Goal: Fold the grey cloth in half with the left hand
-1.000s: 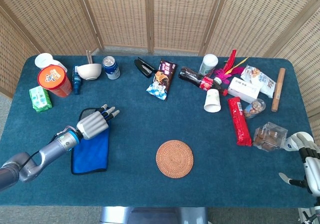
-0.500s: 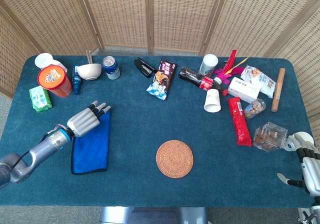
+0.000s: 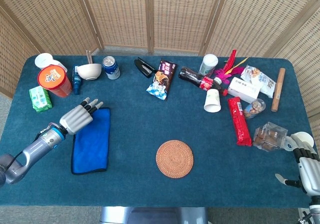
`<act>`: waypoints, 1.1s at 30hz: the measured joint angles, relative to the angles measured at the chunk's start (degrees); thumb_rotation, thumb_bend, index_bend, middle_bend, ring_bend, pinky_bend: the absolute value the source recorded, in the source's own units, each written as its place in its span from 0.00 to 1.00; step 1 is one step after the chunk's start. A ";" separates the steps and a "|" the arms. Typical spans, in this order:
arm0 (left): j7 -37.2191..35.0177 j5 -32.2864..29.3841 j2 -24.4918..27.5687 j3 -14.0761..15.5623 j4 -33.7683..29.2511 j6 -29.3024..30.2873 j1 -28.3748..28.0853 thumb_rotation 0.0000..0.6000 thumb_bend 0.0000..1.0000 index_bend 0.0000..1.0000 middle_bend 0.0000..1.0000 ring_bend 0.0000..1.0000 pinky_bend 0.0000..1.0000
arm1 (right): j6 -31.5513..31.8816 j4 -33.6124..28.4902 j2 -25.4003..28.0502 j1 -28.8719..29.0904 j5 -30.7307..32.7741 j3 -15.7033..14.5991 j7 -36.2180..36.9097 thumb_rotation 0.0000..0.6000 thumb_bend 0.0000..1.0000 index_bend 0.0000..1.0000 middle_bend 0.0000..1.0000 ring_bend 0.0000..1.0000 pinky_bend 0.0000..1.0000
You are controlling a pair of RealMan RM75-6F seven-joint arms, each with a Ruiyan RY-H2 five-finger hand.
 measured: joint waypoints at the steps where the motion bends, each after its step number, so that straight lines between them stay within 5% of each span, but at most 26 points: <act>1: -0.10 -0.06 0.00 -0.01 0.23 0.04 0.10 1.00 0.47 0.60 0.00 0.00 0.20 | -0.04 -0.01 -0.05 0.02 0.07 0.00 -0.12 1.00 0.00 0.03 0.00 0.00 0.00; 18: -0.15 -2.63 -0.05 -0.87 3.68 -0.53 1.81 1.00 0.48 0.59 0.00 0.00 0.20 | -1.01 -0.03 -0.65 0.52 0.44 -0.23 -1.24 1.00 0.00 0.03 0.00 0.00 0.00; 27: 1.59 -6.25 -0.22 -2.21 4.07 -3.22 2.51 1.00 0.48 0.13 0.00 0.00 0.18 | -1.13 -0.12 -0.79 0.63 0.51 -0.30 -1.57 1.00 0.00 0.03 0.00 0.00 0.00; 33: 4.31 -8.57 -0.04 -3.42 2.26 -4.34 2.82 1.00 0.48 0.05 0.00 0.00 0.18 | -1.19 -0.08 -0.78 0.67 0.61 -0.29 -1.49 1.00 0.00 0.03 0.00 0.00 0.00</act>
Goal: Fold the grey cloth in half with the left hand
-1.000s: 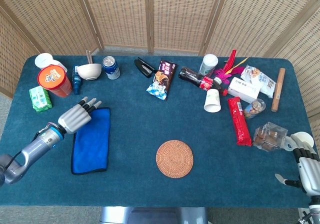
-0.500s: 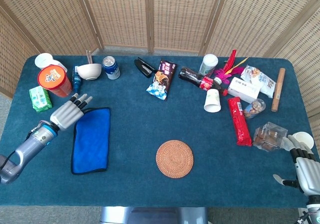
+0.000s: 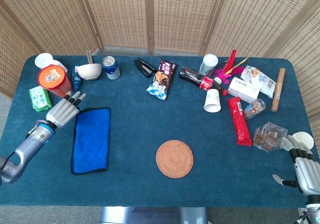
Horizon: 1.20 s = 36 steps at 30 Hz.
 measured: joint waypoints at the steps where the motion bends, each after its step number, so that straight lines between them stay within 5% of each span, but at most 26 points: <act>1: 0.32 -0.30 0.12 -0.17 -0.29 -0.09 0.05 1.00 0.47 0.04 0.00 0.00 0.18 | 0.00 0.01 -0.01 0.01 -0.01 0.00 0.02 1.00 0.00 0.03 0.00 0.00 0.00; 24: 0.40 -2.94 3.40 -2.38 -4.74 2.12 1.34 1.00 0.47 0.05 0.00 0.00 0.17 | 0.20 -0.21 0.17 -0.02 -0.42 -0.20 0.28 1.00 0.00 0.03 0.00 0.00 0.00; 36: -7.05 -3.63 10.87 -3.70 -16.39 10.79 6.03 1.00 0.31 0.03 0.00 0.00 0.07 | 5.21 2.10 -2.95 -0.83 1.57 1.62 -7.63 1.00 0.00 0.03 0.00 0.00 0.00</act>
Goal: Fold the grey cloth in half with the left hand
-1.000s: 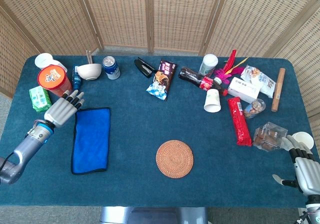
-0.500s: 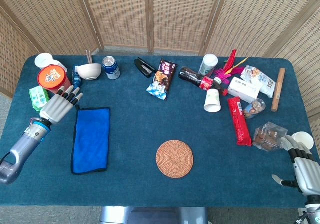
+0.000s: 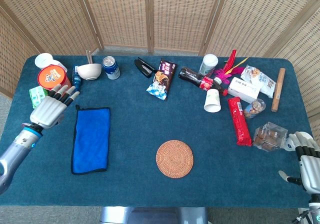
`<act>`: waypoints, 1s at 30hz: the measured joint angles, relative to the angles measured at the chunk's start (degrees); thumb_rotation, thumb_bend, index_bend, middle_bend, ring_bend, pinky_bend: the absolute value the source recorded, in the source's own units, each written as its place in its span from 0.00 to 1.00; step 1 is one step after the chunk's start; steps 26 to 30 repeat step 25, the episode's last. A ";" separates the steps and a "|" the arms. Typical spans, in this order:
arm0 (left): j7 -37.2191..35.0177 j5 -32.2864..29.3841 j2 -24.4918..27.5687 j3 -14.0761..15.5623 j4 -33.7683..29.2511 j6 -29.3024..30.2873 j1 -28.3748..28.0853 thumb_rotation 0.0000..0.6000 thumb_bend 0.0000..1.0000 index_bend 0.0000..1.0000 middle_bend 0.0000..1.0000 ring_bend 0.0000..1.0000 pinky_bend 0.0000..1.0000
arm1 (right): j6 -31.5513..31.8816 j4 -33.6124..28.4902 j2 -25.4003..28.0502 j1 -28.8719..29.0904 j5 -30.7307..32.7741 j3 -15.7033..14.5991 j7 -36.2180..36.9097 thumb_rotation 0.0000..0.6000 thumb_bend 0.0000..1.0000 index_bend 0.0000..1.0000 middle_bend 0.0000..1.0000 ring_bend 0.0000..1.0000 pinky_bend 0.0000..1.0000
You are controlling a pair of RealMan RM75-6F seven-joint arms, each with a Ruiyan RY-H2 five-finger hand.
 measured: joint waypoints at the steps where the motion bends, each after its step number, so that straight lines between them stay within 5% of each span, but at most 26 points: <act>1: -0.14 -0.13 0.39 -0.06 -0.55 0.52 0.39 1.00 0.31 0.03 0.00 0.00 0.07 | 0.52 0.26 -0.40 -0.09 0.13 0.21 -0.52 1.00 0.00 0.03 0.00 0.00 0.00; 23: -7.65 -1.22 7.61 2.12 -14.52 24.58 21.14 1.00 0.31 0.03 0.00 0.00 0.01 | 3.67 3.01 -2.18 -0.86 -0.62 1.70 -1.02 1.00 0.00 0.03 0.00 0.00 0.00; 30: -8.01 -0.80 7.67 2.63 -15.14 26.15 22.72 1.00 0.31 0.03 0.00 0.00 0.01 | 4.16 3.44 -2.40 -0.93 -0.51 1.92 -1.72 1.00 0.00 0.03 0.00 0.00 0.00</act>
